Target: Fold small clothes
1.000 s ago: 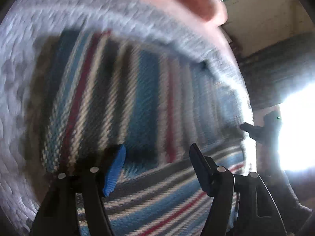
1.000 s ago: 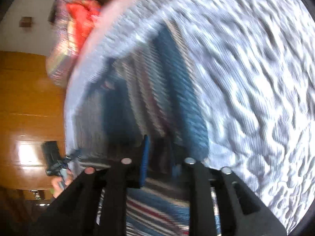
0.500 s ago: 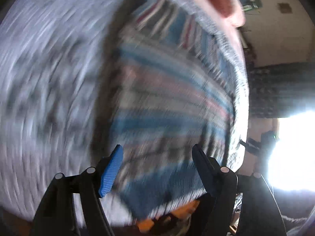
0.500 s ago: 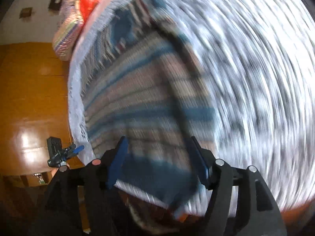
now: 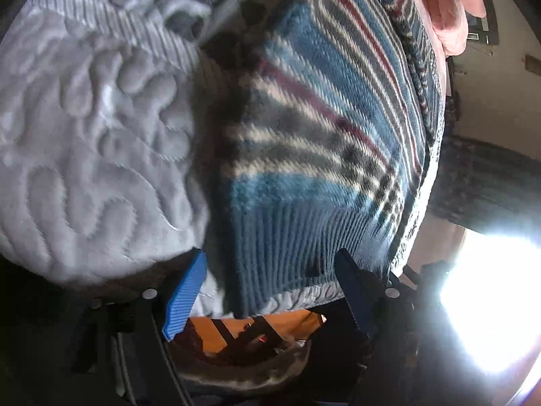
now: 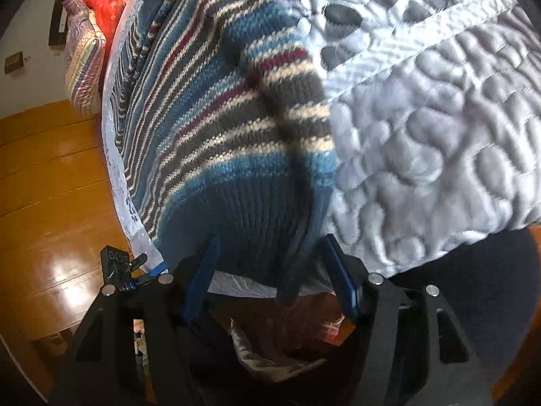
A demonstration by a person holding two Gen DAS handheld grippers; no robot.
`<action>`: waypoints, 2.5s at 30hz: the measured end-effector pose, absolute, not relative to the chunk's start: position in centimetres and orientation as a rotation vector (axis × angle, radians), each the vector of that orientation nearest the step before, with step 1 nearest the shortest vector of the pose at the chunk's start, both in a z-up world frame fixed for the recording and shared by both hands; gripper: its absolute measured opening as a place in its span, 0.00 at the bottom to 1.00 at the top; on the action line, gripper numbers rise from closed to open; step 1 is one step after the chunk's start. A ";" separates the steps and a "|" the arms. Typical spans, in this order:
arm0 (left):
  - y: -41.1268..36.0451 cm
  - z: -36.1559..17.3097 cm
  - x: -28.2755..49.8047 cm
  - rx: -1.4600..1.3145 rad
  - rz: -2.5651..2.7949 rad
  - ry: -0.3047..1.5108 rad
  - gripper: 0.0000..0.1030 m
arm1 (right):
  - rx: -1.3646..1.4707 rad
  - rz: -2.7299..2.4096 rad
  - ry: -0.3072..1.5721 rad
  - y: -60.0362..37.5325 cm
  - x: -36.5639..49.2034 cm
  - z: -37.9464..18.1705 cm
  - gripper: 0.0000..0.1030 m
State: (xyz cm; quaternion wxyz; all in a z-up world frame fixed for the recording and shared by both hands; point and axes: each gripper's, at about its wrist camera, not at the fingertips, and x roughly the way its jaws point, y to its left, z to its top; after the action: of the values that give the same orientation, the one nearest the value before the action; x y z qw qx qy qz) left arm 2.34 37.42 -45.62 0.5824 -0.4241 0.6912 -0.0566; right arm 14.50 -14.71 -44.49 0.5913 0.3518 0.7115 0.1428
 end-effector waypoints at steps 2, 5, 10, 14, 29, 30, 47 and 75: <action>36.4 -46.0 2.4 -1.016 -0.164 1.625 0.76 | 0.835 0.341 1.662 -13.6 14.6 -44.7 0.63; 35.3 -46.8 2.7 -1.014 -0.155 1.630 0.76 | 0.837 0.344 1.663 -12.8 14.9 -44.8 0.63; 35.3 -46.9 2.8 -1.042 -0.118 1.599 0.48 | 0.870 0.337 1.657 -12.9 14.3 -45.0 0.60; 35.7 -47.9 2.0 -1.065 -0.076 1.613 0.11 | 0.894 0.324 1.663 -13.0 13.4 -45.6 0.47; 37.1 -37.8 2.3 -1.166 -0.192 1.314 0.07 | 0.943 0.445 1.477 -15.6 13.2 -38.2 0.06; 37.1 -37.0 2.7 -1.166 -0.201 1.296 0.07 | 0.942 0.456 1.460 -15.7 13.6 -37.5 0.06; 39.6 -32.0 18.8 -1.108 -0.232 1.209 0.07 | 0.854 0.521 1.328 -13.9 30.8 -31.6 0.06; 39.4 -39.6 34.0 -0.522 -0.214 1.265 0.47 | 0.384 0.584 1.342 -10.7 45.6 -39.1 0.49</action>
State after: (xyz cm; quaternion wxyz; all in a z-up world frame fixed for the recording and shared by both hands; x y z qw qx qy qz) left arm 33.98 39.43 -39.57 0.7696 -0.2408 0.5830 -0.0988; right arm 45.57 -10.74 -39.09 0.7271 0.1744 0.6089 0.2651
